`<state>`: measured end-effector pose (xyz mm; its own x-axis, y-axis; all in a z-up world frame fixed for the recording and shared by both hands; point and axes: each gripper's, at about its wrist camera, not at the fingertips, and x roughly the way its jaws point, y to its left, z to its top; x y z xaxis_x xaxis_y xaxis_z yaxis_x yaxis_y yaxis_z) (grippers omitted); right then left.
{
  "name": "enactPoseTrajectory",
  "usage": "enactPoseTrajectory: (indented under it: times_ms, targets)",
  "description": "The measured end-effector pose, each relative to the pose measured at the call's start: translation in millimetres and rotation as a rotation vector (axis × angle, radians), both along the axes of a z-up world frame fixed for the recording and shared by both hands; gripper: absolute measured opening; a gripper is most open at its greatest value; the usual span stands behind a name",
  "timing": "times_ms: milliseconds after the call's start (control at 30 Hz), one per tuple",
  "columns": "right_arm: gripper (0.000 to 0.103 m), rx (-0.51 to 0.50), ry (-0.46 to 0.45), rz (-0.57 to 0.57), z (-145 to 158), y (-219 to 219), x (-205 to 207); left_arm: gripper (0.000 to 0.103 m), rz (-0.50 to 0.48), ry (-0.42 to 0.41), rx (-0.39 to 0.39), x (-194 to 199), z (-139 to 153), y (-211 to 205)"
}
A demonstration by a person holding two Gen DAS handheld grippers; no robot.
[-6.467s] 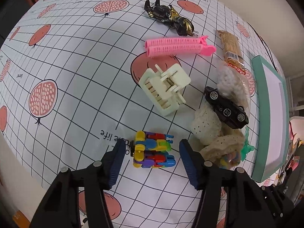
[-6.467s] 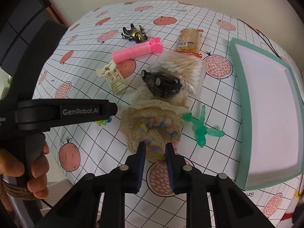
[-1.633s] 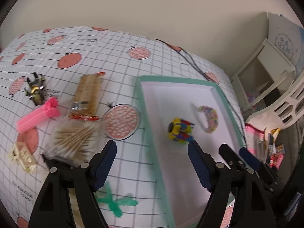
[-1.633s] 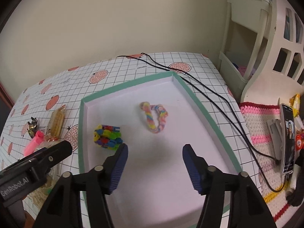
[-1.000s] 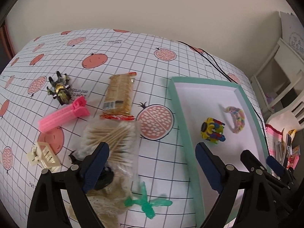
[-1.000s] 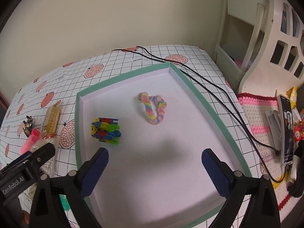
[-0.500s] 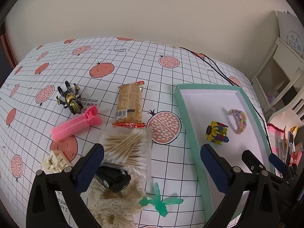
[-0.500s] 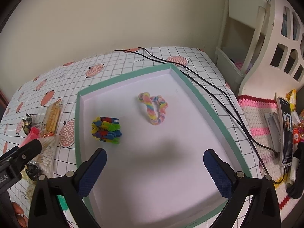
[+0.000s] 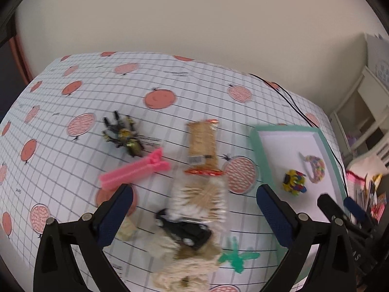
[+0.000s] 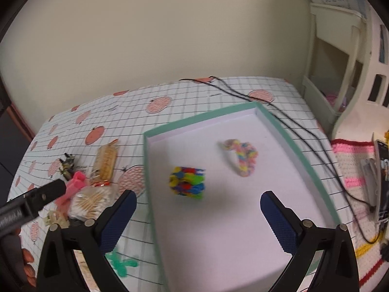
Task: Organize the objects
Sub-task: 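Withdraw both open tools from the tray back toward the toy pile, then grasp the green stick figure with the right tool while the left tool grasps the cream hair clip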
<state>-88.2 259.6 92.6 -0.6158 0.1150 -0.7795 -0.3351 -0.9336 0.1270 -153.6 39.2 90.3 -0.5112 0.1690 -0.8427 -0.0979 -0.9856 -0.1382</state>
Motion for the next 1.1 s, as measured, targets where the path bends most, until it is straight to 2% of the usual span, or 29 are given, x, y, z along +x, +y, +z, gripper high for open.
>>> enactPoseTrajectory:
  times_ms: [100,267,533,867,1100]
  targets:
    - [0.103,-0.031,-0.025,0.018,-5,-11,-6,0.101,0.045,-0.029,0.002,-5,-2,-21]
    - [0.103,-0.010,-0.037,0.096,-6,-32,-11,0.101,0.105,-0.121,0.001,-11,-12,-52]
    - [0.102,0.005,-0.077,0.273,-9,-73,-13,0.101,0.189,-0.234,-0.014,-14,-28,-90]
    - [0.087,0.014,-0.177,0.413,-26,-105,-11,0.101,0.263,-0.318,0.054,-15,-53,-124]
    - [0.073,0.030,-0.244,0.447,-40,-113,-10,0.099,0.276,-0.347,0.044,-17,-66,-126]
